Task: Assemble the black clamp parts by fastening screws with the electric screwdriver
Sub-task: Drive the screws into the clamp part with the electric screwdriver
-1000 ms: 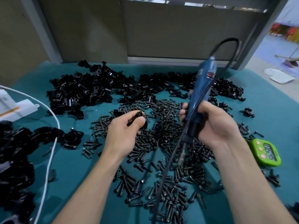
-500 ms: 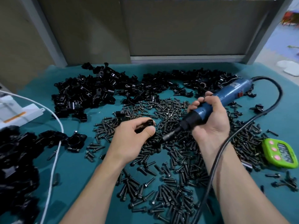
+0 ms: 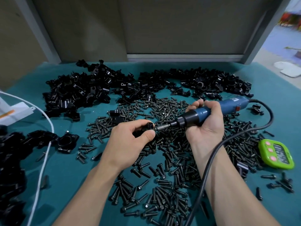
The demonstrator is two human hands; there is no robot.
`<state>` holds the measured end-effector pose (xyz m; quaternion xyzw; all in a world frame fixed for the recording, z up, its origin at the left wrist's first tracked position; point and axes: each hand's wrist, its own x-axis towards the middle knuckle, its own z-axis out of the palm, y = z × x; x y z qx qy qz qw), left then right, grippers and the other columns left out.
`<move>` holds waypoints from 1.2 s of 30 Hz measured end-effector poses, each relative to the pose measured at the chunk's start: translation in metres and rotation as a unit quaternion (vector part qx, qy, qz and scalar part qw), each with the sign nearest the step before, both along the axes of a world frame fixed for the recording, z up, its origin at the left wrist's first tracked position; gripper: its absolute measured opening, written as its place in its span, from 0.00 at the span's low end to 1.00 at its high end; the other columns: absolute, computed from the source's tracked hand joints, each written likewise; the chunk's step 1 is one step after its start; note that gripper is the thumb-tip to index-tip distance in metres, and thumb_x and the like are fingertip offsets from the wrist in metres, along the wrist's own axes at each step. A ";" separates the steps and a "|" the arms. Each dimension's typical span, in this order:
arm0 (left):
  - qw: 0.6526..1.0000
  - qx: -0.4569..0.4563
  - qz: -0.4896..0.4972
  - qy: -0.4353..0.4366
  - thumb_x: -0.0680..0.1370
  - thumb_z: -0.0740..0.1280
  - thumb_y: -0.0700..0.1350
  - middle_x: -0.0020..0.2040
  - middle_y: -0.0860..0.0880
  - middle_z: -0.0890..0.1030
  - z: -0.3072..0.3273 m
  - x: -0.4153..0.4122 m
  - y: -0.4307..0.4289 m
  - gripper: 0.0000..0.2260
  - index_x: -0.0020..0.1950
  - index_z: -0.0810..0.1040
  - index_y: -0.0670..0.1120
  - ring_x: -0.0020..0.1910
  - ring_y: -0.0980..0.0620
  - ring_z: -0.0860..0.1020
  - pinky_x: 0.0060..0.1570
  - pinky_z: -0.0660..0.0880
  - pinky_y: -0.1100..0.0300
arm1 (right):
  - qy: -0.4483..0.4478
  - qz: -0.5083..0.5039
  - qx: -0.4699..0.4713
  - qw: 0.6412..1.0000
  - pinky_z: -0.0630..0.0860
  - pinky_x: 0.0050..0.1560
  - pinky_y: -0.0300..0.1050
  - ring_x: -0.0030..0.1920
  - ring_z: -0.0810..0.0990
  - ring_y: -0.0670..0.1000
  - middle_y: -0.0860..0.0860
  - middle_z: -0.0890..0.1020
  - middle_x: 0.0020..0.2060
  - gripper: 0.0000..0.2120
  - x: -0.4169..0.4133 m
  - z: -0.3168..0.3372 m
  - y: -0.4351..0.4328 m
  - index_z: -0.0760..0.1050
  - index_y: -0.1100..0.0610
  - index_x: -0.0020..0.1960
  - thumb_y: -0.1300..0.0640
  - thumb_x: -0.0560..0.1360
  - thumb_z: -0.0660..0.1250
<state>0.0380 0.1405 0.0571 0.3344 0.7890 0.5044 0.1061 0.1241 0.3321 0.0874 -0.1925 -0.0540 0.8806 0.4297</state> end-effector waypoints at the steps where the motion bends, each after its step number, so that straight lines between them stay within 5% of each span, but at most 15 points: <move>1: 1.000 0.003 0.004 -0.005 0.77 0.75 0.52 0.43 0.64 0.85 0.000 0.000 0.000 0.12 0.61 0.86 0.57 0.38 0.63 0.82 0.45 0.76 0.61 | -0.005 -0.002 -0.001 1.000 0.78 0.37 0.42 0.32 0.79 0.50 0.54 0.79 0.35 0.12 0.000 0.000 0.000 0.69 0.59 0.60 0.66 0.79 0.65; 5: 1.000 0.013 0.023 0.000 0.77 0.76 0.50 0.40 0.68 0.84 -0.002 0.002 0.002 0.10 0.52 0.83 0.65 0.36 0.63 0.82 0.40 0.75 0.67 | -0.016 0.000 -0.007 1.000 0.79 0.39 0.43 0.34 0.79 0.52 0.55 0.79 0.37 0.14 -0.001 -0.002 -0.003 0.70 0.59 0.63 0.65 0.79 0.66; 7: 0.999 0.021 0.043 -0.002 0.77 0.76 0.49 0.39 0.69 0.83 -0.003 0.004 0.002 0.10 0.57 0.85 0.61 0.36 0.64 0.81 0.39 0.74 0.69 | -0.020 0.001 -0.003 1.000 0.80 0.40 0.44 0.35 0.80 0.52 0.55 0.79 0.38 0.15 -0.003 -0.002 -0.005 0.70 0.59 0.64 0.65 0.79 0.66; 11: 0.998 0.025 0.056 -0.021 0.77 0.76 0.50 0.50 0.52 0.88 -0.003 0.006 0.004 0.17 0.66 0.84 0.51 0.41 0.57 0.81 0.51 0.82 0.54 | -0.017 -0.005 0.007 1.000 0.80 0.41 0.45 0.34 0.80 0.52 0.56 0.80 0.36 0.11 -0.004 0.000 -0.006 0.70 0.59 0.59 0.66 0.79 0.66; 16: 0.997 0.030 0.064 -0.029 0.77 0.77 0.49 0.33 0.63 0.81 -0.004 0.006 0.005 0.16 0.65 0.84 0.51 0.30 0.65 0.77 0.34 0.70 0.74 | 0.000 -0.003 0.007 1.000 0.79 0.40 0.45 0.34 0.79 0.52 0.55 0.79 0.35 0.11 -0.004 0.000 -0.007 0.69 0.58 0.58 0.66 0.79 0.66; 22: 0.998 0.021 0.053 -0.022 0.78 0.76 0.47 0.32 0.65 0.82 -0.002 0.007 0.002 0.15 0.65 0.84 0.52 0.25 0.59 0.73 0.27 0.69 0.69 | -0.003 -0.001 0.001 1.000 0.80 0.43 0.45 0.35 0.79 0.52 0.55 0.79 0.36 0.14 -0.007 -0.002 -0.011 0.69 0.57 0.60 0.67 0.78 0.67; 25: 0.998 0.013 0.055 -0.016 0.78 0.75 0.49 0.41 0.75 0.81 0.001 0.009 0.001 0.12 0.61 0.85 0.58 0.36 0.62 0.81 0.36 0.73 0.74 | -0.001 0.003 0.000 1.000 0.79 0.45 0.45 0.35 0.79 0.52 0.55 0.79 0.35 0.15 -0.007 -0.003 -0.012 0.69 0.57 0.61 0.67 0.78 0.67; 28: 0.999 -0.006 0.040 0.000 0.77 0.75 0.50 0.47 0.72 0.81 0.005 0.012 0.000 0.11 0.49 0.79 0.68 0.44 0.65 0.80 0.43 0.71 0.78 | 0.001 0.009 -0.002 1.000 0.79 0.43 0.45 0.35 0.79 0.52 0.55 0.79 0.35 0.14 -0.007 -0.003 -0.012 0.69 0.58 0.60 0.67 0.77 0.67; 36: 0.999 -0.027 0.040 0.015 0.74 0.77 0.53 0.44 0.65 0.81 0.008 0.016 0.002 0.10 0.47 0.78 0.61 0.41 0.63 0.79 0.39 0.71 0.75 | 0.009 0.010 -0.011 1.000 0.79 0.43 0.44 0.35 0.79 0.52 0.55 0.79 0.35 0.19 -0.007 -0.005 -0.010 0.69 0.57 0.65 0.67 0.77 0.67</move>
